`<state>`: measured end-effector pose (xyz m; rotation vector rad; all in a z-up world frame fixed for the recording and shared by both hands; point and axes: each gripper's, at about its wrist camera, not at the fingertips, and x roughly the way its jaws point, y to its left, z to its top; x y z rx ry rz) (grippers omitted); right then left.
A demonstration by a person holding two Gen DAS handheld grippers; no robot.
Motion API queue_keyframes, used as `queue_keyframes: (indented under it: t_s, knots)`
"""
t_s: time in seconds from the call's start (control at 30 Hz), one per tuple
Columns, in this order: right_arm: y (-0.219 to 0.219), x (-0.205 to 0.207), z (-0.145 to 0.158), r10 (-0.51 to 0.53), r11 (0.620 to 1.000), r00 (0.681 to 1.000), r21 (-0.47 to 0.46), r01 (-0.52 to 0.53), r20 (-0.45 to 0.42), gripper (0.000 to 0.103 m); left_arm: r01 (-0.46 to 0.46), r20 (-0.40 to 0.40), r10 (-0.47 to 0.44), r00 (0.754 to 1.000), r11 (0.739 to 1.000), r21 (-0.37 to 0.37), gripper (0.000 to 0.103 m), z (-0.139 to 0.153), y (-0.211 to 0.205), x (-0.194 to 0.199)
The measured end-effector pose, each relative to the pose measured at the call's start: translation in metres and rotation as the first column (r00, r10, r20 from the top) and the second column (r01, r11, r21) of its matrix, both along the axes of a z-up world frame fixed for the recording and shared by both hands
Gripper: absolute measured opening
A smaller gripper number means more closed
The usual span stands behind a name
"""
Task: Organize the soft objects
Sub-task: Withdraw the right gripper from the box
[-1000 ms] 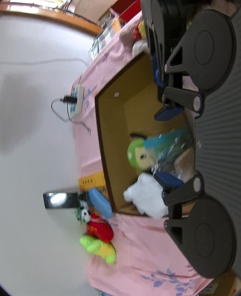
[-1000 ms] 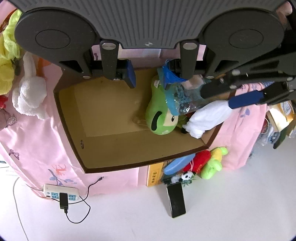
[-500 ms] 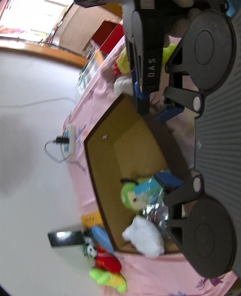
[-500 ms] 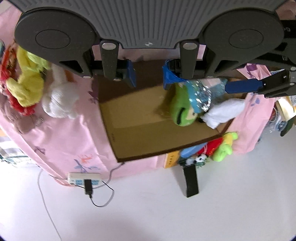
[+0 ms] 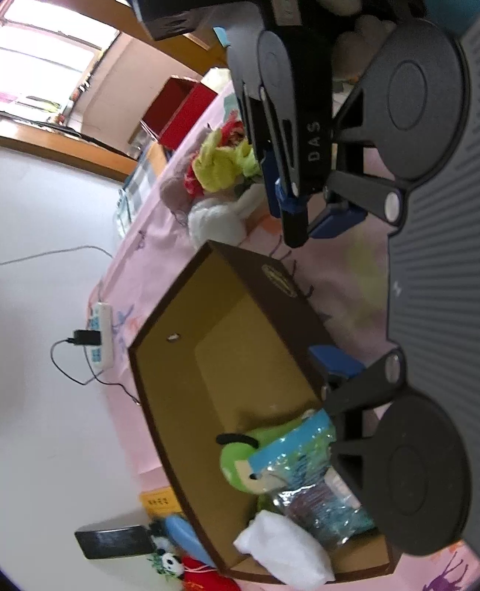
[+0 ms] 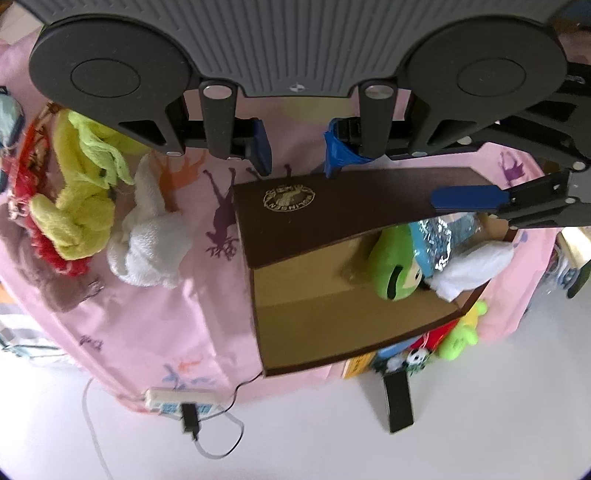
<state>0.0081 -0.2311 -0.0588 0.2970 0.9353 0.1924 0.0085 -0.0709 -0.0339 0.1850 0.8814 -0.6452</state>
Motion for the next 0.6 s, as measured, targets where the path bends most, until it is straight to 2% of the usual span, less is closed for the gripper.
queue_keyframes:
  t_s: [0.17,0.3,0.4,0.5,0.6]
  knots:
    - [-0.005,0.019,0.0,0.107,0.994,0.993,0.029,-0.105,-0.046,0.015,-0.106,-0.053,0.106,0.993,0.994,0.015,0.064,-0.005,-0.003,0.01]
    - [-0.002,0.031,0.004,0.194,0.981,0.979,0.009,-0.194,-0.054,0.015,-0.207,-0.068,0.207,0.976,0.978,0.019,0.064,-0.001,0.004,0.014]
    - [0.003,0.039,0.009,0.261,0.965,0.963,0.032,-0.259,-0.066,0.015,-0.272,-0.069,0.274,0.959,0.962,0.034,0.064,0.001,0.006,0.013]
    - [0.01,0.045,0.011,0.308,0.951,0.948,0.017,-0.308,-0.077,0.015,-0.339,-0.048,0.341,0.939,0.939,0.058,0.064,0.002,0.01,0.009]
    - [0.021,0.047,0.01,0.344,0.938,0.933,0.008,-0.345,-0.104,0.016,-0.4,-0.07,0.406,0.911,0.913,0.084,0.064,-0.002,0.019,0.009]
